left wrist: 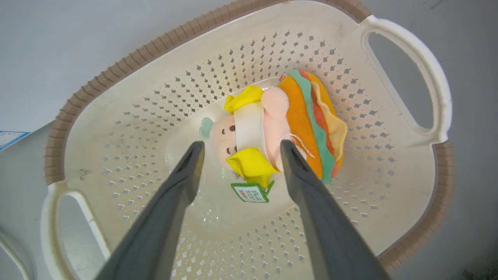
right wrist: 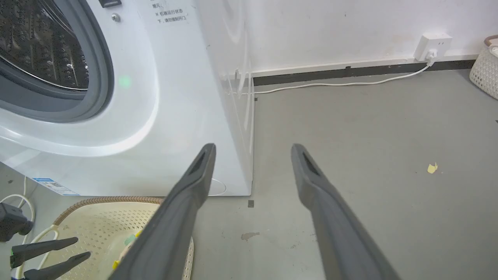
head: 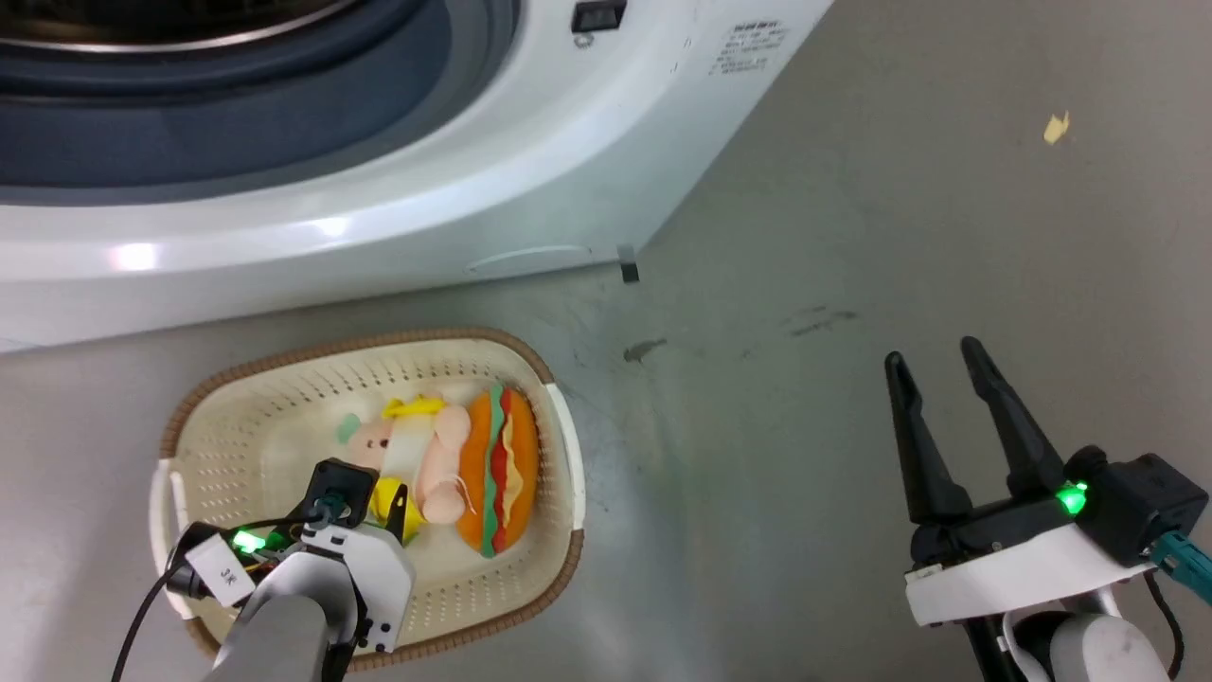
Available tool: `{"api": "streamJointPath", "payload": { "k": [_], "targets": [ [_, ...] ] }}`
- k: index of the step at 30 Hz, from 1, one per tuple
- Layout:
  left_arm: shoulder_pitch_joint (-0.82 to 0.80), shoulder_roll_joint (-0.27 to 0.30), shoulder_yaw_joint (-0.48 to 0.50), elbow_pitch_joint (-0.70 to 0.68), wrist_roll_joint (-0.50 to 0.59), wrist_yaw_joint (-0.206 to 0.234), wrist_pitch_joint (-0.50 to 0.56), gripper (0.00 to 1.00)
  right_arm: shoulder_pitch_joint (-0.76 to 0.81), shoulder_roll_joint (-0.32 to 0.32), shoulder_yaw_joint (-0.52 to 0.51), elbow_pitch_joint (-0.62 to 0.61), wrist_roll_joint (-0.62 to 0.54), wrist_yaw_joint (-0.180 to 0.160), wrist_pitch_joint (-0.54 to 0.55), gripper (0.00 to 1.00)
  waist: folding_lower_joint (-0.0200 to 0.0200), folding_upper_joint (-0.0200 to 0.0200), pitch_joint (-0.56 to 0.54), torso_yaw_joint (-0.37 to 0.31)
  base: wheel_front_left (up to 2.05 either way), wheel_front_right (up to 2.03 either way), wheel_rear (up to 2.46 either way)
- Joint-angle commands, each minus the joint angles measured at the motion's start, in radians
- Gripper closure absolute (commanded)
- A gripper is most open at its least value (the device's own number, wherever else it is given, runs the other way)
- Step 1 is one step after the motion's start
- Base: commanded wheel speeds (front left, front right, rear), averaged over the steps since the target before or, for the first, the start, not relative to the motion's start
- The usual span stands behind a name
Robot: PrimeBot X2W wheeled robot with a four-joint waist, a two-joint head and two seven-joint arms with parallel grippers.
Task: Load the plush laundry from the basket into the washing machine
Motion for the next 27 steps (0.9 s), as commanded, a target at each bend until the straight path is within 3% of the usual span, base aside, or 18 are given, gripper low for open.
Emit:
{"api": "streamJointPath", "payload": {
  "k": [1, 19, 27],
  "targets": [
    [-0.025, 0.008, -0.006, 0.019, 0.004, -0.004, -0.003, 0.00, -0.019, -0.001, 0.004, -0.002, 0.011, -0.001, -0.010, 0.00, -0.0001, -0.0001, 0.016, -0.009, 0.00, 0.00, 0.00],
    [-0.205, 0.053, -0.128, 0.217, 0.036, -0.042, 0.045, 0.00, -0.058, -0.001, 0.031, -0.016, 0.058, -0.001, -0.048, 0.00, -0.0001, -0.0001, 0.181, -0.075, 0.00, 0.00, 0.00],
    [-0.298, 0.085, -0.139, 0.299, 0.012, -0.023, 0.044, 0.00, -0.078, -0.001, 0.053, -0.024, 0.089, -0.001, -0.064, 0.00, -0.0001, -0.0001, 0.259, -0.118, 0.00, 0.00, 0.00]
  ]
}}
